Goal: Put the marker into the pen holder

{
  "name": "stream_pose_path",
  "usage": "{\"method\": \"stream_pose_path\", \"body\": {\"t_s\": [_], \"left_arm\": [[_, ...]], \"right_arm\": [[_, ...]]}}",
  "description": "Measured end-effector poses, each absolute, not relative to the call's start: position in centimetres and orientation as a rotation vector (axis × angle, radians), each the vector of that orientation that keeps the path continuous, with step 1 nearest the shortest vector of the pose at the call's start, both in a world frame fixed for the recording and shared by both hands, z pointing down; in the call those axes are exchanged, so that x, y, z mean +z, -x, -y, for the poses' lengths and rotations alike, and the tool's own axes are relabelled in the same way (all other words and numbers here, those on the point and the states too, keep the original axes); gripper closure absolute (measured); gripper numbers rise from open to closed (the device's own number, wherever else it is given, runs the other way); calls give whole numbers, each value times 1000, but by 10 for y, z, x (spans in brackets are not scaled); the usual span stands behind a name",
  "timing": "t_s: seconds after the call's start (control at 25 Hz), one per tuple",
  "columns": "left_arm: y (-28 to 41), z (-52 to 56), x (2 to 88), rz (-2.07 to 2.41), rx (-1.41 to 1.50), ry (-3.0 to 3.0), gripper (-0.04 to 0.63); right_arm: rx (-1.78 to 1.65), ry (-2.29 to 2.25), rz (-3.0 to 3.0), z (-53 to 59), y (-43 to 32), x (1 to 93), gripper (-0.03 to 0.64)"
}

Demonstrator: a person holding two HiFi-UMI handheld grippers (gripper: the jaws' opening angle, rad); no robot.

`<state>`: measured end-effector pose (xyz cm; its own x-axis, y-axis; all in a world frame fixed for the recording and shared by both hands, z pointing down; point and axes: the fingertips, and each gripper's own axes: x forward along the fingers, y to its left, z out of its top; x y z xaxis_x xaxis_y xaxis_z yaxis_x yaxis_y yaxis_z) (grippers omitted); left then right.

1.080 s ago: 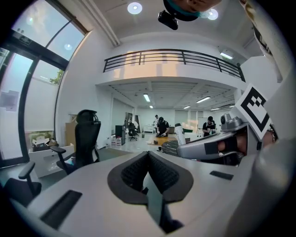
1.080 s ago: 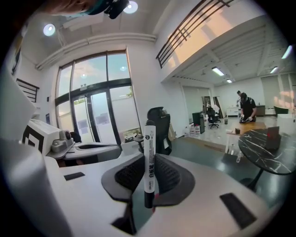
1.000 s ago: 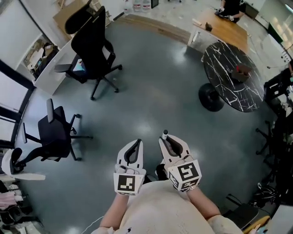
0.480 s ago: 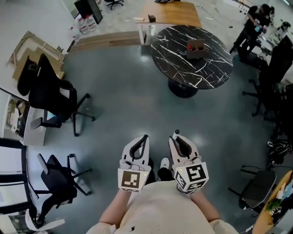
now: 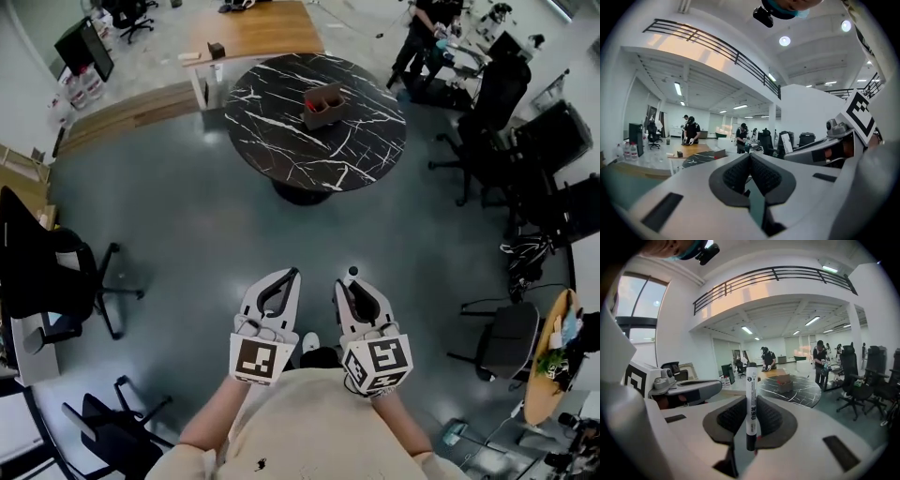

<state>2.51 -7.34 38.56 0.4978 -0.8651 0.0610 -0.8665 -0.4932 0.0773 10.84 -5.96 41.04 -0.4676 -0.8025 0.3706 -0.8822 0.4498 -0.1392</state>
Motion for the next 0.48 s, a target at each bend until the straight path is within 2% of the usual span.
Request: {"method": "stream_pose_path", "body": {"t_s": [0.48], "left_arm": [[-36, 137, 374, 1407, -56, -2663, 587]], "right_arm": [[449, -1638, 2354, 116, -127, 397, 540]]}}
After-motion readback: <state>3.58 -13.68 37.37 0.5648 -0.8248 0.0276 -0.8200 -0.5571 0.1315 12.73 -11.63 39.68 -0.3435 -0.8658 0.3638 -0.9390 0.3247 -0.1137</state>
